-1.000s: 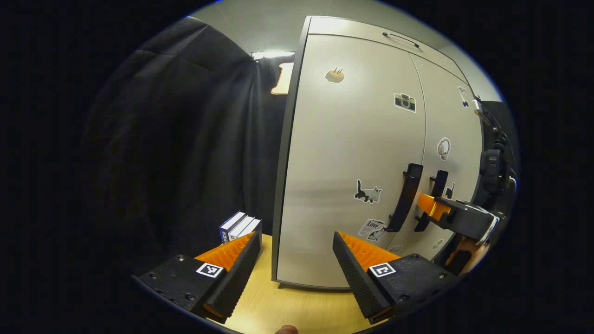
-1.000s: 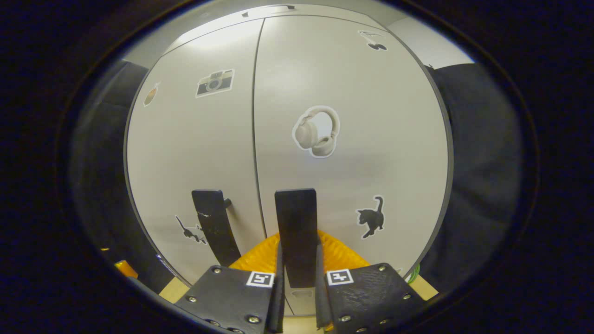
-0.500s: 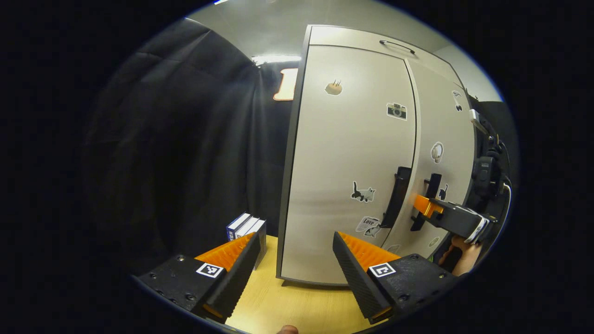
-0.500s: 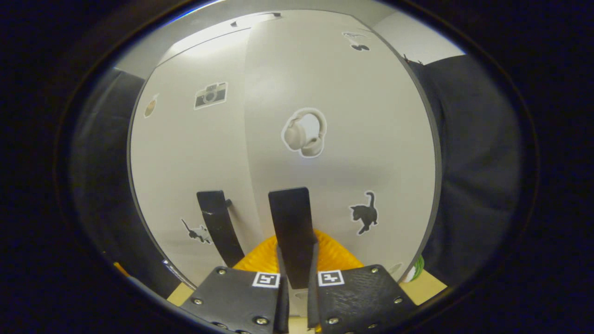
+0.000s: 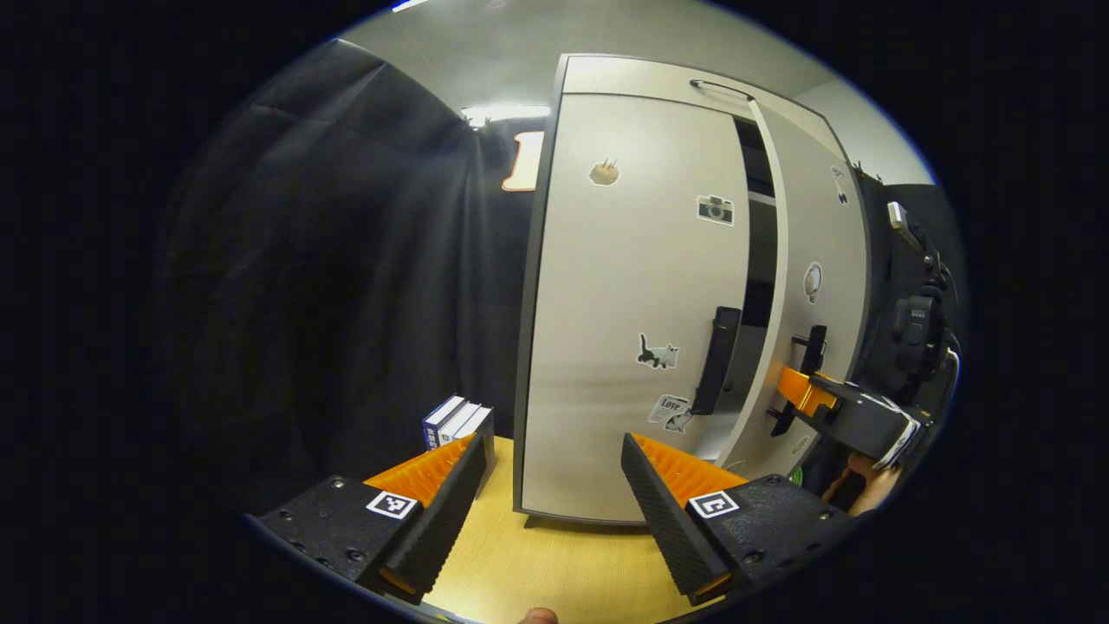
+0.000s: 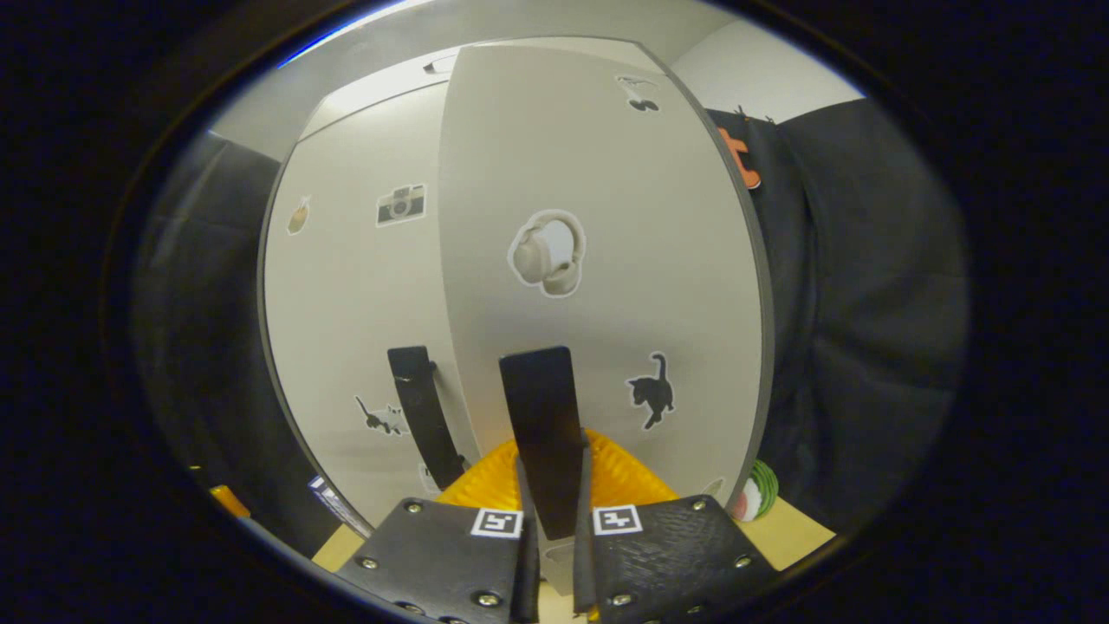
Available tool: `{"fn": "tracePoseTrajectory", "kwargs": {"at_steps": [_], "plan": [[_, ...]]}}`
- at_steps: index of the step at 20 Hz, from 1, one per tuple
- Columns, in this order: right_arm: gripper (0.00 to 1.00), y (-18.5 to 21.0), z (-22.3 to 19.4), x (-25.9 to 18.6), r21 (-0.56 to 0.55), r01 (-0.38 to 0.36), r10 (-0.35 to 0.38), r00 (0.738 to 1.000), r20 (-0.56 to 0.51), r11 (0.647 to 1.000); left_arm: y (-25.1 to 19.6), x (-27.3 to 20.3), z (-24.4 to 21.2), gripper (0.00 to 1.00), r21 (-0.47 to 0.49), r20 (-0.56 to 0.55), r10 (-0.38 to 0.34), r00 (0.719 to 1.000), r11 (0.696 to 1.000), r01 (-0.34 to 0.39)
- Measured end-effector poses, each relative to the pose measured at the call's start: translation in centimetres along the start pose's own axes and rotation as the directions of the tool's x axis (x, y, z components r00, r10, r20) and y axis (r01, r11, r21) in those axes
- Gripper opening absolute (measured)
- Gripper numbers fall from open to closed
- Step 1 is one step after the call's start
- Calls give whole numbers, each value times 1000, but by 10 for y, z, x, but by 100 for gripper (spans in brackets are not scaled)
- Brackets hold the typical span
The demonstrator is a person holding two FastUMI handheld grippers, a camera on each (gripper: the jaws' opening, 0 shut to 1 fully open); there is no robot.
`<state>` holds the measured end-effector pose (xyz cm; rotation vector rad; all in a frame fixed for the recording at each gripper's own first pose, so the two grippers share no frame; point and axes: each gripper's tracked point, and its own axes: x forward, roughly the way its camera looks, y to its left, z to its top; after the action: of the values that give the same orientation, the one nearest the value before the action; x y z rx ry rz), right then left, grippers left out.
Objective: Open the right door of the double-door shoe cabinet with the right hand, and open the left door with the left hand.
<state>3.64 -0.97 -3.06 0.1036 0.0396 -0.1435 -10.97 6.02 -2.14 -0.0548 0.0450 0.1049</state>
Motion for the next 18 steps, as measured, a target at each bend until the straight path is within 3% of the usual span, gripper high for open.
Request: {"fn": "tracePoseTrajectory", "kwargs": {"at_steps": [18], "plan": [[15, -35, 4, -41, -3, 5, -5, 1000, 18, 1000, -93, 12, -14, 99, 41, -43, -183, 982, 982, 185]]}}
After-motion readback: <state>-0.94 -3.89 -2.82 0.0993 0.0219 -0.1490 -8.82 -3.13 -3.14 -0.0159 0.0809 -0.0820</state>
